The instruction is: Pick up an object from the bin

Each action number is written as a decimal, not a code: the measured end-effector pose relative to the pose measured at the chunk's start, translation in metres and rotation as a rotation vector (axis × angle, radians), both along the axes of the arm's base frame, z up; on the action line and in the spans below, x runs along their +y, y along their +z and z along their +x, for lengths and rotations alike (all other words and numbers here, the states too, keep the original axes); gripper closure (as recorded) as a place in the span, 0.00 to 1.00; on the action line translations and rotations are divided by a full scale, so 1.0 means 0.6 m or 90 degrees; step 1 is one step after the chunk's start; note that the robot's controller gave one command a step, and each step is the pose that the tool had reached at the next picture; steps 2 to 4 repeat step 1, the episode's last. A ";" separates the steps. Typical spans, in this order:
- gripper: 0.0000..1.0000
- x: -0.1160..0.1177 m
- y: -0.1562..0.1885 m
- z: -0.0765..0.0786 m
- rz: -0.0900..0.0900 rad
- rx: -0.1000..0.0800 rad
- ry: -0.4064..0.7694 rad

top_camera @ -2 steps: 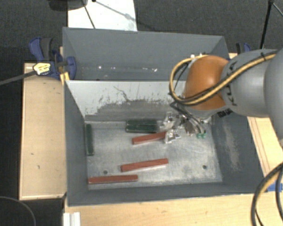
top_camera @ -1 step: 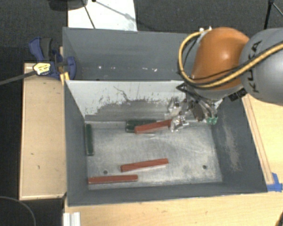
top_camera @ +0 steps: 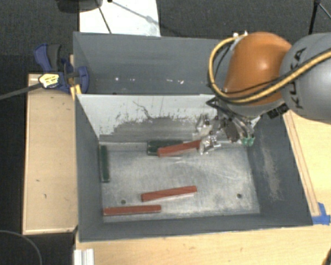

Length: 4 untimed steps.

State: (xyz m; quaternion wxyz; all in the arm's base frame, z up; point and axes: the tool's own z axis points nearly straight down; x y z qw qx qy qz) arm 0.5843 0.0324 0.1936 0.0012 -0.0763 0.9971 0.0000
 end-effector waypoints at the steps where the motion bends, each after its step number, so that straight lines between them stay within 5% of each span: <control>1: 1.00 0.000 0.030 0.002 0.000 -0.001 0.010; 4: 1.00 0.000 0.030 0.002 0.000 -0.001 0.010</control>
Offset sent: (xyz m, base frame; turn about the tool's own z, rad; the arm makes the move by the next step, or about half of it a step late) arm 0.0022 0.0045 0.0964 -0.0448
